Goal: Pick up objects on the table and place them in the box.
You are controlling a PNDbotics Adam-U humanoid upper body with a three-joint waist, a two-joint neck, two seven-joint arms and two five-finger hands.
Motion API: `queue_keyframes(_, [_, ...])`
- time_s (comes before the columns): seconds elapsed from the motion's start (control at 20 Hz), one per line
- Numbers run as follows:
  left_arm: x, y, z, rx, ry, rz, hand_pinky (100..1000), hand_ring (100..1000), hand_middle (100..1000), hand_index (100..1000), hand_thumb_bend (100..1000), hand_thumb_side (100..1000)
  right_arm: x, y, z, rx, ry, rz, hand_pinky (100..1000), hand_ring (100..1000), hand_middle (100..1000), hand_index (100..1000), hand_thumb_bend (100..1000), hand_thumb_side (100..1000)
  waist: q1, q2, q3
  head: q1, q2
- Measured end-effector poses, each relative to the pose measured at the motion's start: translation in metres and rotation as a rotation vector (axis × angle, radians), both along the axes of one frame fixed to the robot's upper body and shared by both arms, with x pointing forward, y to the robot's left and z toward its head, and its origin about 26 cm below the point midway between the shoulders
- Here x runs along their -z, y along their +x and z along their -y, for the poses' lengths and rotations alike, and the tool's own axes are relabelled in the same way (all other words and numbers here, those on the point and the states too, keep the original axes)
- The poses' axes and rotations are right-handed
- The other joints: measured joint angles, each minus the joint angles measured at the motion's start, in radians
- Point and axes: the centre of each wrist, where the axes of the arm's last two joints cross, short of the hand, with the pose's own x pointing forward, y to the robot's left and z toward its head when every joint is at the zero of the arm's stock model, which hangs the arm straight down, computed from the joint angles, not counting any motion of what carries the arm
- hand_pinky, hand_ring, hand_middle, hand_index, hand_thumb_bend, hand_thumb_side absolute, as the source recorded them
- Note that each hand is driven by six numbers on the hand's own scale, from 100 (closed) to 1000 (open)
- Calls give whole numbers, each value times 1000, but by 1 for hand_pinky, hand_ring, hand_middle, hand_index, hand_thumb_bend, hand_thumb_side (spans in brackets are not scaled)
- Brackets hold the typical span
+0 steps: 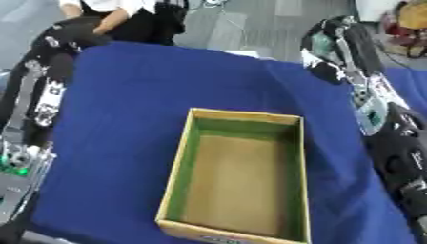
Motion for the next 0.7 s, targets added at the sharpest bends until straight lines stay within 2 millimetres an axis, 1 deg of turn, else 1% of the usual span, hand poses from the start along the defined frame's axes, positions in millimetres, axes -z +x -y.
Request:
queue_keyframes(0.35, [0,0,0,-3,-1,-2,847,725,834,864,281,895,-12,-17,-11,-119,56,-15,100,100,169,239,100,100,-6,0,0,1,7])
queue_keyframes(0.7, [0,0,0,-3,0,-2,847,725,834,864,282,894,-24,-34,-25,-236,32,-46,100,100,167,237,100,100,-7,-8,1,5,7])
